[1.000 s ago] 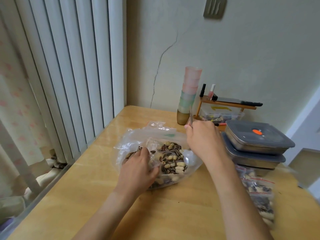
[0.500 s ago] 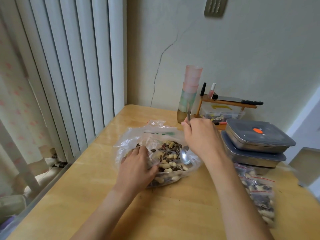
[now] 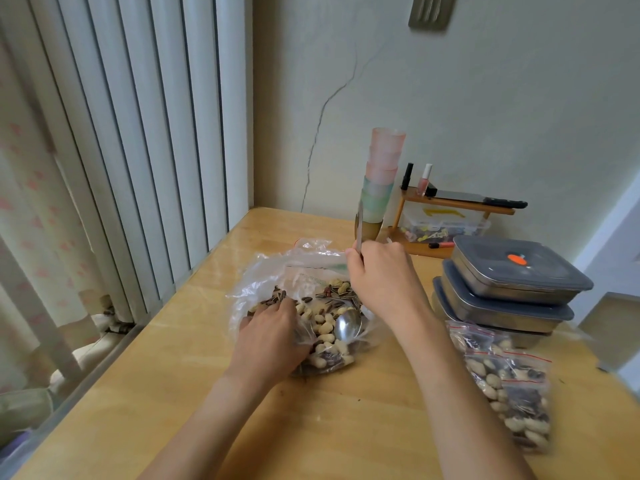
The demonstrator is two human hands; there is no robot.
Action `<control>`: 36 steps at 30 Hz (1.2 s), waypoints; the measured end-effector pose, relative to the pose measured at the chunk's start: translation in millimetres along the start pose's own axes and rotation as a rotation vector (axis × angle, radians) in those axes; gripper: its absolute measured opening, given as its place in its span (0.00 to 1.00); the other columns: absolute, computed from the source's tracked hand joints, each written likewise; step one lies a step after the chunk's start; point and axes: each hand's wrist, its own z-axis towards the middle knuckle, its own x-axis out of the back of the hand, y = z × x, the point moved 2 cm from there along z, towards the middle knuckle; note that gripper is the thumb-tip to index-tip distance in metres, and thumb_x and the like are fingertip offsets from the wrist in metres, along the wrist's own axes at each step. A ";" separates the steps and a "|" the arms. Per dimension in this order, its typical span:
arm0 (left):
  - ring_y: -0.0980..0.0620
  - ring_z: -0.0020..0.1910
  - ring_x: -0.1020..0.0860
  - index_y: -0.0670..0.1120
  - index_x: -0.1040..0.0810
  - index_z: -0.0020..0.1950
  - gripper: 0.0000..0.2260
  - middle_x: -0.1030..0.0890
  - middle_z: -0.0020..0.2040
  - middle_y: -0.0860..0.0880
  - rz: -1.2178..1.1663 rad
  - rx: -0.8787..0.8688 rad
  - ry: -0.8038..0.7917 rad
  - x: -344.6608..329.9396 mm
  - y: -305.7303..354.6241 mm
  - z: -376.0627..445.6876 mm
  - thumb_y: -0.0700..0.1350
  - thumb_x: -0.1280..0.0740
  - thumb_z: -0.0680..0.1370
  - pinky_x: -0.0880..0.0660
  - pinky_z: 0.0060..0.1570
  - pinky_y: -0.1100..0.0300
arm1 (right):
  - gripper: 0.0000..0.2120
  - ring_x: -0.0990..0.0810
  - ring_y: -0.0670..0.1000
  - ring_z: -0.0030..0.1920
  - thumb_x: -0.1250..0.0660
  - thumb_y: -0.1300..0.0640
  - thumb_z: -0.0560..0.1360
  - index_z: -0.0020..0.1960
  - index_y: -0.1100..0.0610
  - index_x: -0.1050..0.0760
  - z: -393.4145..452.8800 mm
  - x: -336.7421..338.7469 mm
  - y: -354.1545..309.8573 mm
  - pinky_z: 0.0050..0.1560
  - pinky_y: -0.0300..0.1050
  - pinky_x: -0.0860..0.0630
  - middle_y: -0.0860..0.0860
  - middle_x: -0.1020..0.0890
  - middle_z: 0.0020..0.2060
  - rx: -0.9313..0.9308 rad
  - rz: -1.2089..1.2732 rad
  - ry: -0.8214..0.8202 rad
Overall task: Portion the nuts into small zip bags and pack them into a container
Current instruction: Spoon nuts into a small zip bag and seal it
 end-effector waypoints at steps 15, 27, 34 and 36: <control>0.55 0.44 0.22 0.52 0.28 0.53 0.15 0.20 0.44 0.56 -0.296 -0.036 0.060 -7.4 -4.7 8.4 0.53 0.26 0.73 0.24 0.44 0.55 | 0.16 0.15 0.50 0.28 0.40 0.52 0.85 0.46 0.57 0.19 -1.5 -10.2 30.6 0.34 0.40 0.20 0.53 0.15 0.33 -0.313 0.441 -0.087; 0.54 0.43 0.22 0.52 0.27 0.56 0.19 0.23 0.46 0.57 -0.371 -0.002 0.198 4.1 -4.6 8.1 0.53 0.23 0.72 0.26 0.40 0.58 | 0.16 0.14 0.53 0.31 0.39 0.53 0.85 0.46 0.60 0.19 -1.5 -5.7 61.0 0.33 0.41 0.24 0.54 0.15 0.30 -0.577 0.658 -0.005; 0.52 0.42 0.24 0.50 0.27 0.61 0.23 0.23 0.43 0.56 -0.315 0.049 0.167 -1.9 -2.4 7.1 0.53 0.22 0.71 0.27 0.39 0.56 | 0.16 0.16 0.51 0.29 0.39 0.53 0.85 0.45 0.60 0.19 1.1 9.4 59.0 0.33 0.41 0.24 0.53 0.17 0.29 -0.522 0.638 0.065; 0.50 0.44 0.23 0.50 0.27 0.62 0.25 0.22 0.44 0.55 -0.313 0.053 0.157 -1.0 -1.2 7.8 0.52 0.22 0.71 0.27 0.41 0.56 | 0.16 0.16 0.51 0.30 0.39 0.52 0.85 0.45 0.59 0.19 1.4 10.9 57.1 0.33 0.42 0.24 0.53 0.16 0.29 -0.502 0.632 0.062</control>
